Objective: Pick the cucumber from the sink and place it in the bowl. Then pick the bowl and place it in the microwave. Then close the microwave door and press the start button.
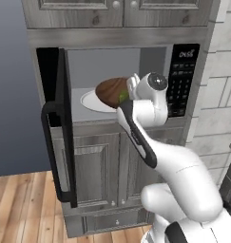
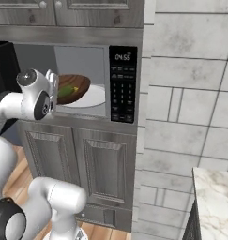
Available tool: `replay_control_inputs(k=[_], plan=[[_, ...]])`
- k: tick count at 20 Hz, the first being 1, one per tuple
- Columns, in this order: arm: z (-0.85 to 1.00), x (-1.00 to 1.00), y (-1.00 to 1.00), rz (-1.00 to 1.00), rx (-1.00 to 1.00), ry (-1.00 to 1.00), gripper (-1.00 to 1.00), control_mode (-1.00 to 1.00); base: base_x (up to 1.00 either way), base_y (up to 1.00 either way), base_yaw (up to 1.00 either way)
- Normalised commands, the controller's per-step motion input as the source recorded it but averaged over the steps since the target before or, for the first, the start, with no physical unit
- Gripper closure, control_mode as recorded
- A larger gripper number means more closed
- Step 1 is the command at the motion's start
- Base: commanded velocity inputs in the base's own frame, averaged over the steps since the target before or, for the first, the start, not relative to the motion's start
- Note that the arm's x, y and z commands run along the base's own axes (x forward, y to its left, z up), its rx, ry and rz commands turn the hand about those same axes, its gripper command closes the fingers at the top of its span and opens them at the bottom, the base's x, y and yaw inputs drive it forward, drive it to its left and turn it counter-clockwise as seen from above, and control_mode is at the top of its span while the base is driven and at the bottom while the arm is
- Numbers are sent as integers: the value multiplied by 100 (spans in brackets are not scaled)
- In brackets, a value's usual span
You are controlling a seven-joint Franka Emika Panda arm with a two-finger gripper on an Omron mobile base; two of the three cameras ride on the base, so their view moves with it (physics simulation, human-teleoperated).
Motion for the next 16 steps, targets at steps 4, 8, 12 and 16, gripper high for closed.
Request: replay_control_inputs(k=[4, 8, 12, 16], plan=[[-8, 56, -1, 0, -4, -6, 100, -100, 0, 0, 0], [-6, 50, 0, 0, 0, 0, 100, -100, 0, 0, 0], [-1, 53, 0, 0, 0, 0, 100, -100, 0, 0, 0], [-26, 47, 0, 0, 0, 1, 100, -100, 0, 0, 0]])
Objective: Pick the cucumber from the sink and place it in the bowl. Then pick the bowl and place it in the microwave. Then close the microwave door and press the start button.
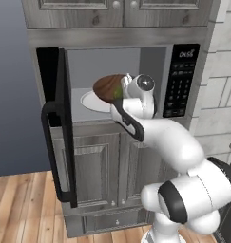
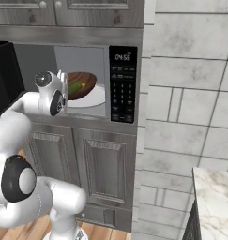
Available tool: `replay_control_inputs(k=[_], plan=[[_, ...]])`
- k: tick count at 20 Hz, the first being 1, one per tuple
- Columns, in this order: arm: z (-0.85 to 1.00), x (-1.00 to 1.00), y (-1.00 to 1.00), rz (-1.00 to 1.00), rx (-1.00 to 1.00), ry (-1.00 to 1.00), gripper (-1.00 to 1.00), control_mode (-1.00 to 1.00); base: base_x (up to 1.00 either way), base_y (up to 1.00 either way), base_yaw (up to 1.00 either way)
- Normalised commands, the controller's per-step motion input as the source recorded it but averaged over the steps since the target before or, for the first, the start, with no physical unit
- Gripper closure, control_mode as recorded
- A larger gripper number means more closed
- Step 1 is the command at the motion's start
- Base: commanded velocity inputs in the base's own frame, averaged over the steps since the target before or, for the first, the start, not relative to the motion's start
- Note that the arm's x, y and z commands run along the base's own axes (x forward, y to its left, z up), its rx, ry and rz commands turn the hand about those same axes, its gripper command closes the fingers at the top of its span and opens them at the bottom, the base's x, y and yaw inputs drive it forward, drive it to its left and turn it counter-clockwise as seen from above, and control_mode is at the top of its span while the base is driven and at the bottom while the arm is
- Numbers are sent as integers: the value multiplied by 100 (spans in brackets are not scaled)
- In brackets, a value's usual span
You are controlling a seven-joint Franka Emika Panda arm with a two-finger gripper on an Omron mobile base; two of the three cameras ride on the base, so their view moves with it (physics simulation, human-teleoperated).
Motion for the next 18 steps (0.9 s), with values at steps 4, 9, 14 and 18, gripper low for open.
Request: replay_control_inputs(k=[4, 9, 14, 18], plan=[[-45, 41, 0, 0, 0, 3, 100, -100, 0, 0, 0], [-33, 53, 0, 0, 0, 0, 100, -100, 0, 0, 0], [-13, 31, 0, 0, 0, 0, 100, -100, 0, 0, 0], [-8, -1, 0, 0, 0, 0, 100, -100, 0, 0, 0]])
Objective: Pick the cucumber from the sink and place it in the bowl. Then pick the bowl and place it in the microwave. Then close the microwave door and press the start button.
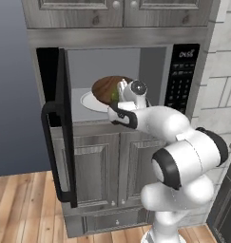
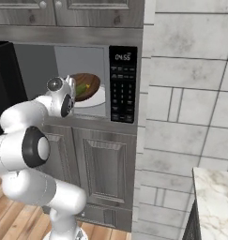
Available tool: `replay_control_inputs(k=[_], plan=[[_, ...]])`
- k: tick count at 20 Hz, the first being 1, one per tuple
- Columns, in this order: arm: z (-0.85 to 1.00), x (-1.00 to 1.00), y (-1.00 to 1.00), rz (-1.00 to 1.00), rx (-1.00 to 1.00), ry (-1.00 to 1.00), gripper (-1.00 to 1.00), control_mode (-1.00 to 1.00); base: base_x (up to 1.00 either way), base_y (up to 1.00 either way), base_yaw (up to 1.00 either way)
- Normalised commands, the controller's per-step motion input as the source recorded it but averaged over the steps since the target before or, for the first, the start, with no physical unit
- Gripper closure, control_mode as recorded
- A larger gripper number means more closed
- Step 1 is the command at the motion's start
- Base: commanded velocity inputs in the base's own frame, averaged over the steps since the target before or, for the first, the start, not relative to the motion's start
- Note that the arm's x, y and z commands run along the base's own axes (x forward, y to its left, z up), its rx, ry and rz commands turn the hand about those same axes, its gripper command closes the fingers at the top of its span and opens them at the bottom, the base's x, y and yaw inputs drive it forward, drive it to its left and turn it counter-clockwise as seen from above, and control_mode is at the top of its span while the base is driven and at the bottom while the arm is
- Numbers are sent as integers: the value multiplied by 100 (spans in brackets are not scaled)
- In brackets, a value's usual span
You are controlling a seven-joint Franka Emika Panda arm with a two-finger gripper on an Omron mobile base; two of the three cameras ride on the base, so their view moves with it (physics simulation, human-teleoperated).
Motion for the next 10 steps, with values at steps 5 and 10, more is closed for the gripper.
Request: replay_control_inputs(k=[5, 10], plan=[[5, -44, 0, 0, 0, -8, -100, -100, 0, 0, 0], [31, -53, 0, 0, 0, -12, -100, -100, 0, 0, 0]])
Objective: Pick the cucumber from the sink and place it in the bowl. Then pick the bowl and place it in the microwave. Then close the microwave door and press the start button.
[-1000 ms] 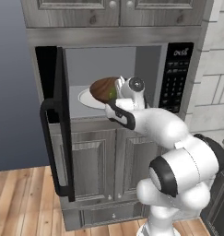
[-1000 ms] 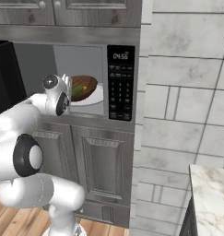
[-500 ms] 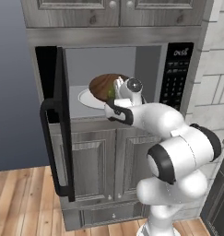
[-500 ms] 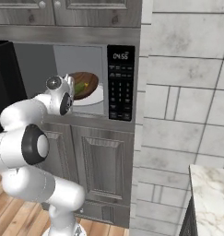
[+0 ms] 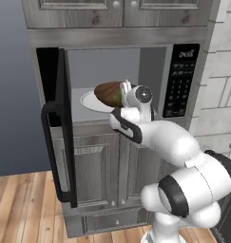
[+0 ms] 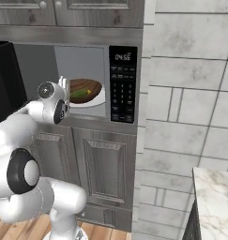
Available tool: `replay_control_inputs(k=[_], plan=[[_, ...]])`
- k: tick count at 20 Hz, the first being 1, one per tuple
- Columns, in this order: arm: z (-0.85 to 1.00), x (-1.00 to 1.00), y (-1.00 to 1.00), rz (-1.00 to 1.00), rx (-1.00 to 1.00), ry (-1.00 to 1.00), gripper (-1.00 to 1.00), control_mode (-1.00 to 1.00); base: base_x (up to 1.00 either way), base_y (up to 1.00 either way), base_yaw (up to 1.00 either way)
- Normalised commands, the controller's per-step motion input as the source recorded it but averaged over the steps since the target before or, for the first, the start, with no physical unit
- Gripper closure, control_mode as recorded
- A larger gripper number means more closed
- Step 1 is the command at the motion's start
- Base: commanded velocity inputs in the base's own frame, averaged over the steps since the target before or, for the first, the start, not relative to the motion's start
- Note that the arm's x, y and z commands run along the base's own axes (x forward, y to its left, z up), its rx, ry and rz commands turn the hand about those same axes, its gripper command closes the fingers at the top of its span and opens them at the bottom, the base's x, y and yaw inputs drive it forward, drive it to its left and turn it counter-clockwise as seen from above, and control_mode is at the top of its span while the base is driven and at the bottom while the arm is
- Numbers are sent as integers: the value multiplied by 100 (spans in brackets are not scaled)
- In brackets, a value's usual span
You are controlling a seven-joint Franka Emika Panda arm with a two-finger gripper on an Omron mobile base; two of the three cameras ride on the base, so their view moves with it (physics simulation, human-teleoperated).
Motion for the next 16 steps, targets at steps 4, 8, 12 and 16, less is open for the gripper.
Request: replay_control_inputs(k=[4, 8, 12, 16], plan=[[65, -96, 0, 4, 3, -5, -100, -100, 0, 0, 0], [87, -100, 1, 8, 11, 0, -100, -100, 0, 0, 0], [92, -100, 9, 9, 5, 1, -100, -100, 0, 0, 0], [87, -100, 3, 5, 0, 0, -100, -100, 0, 0, 0]])
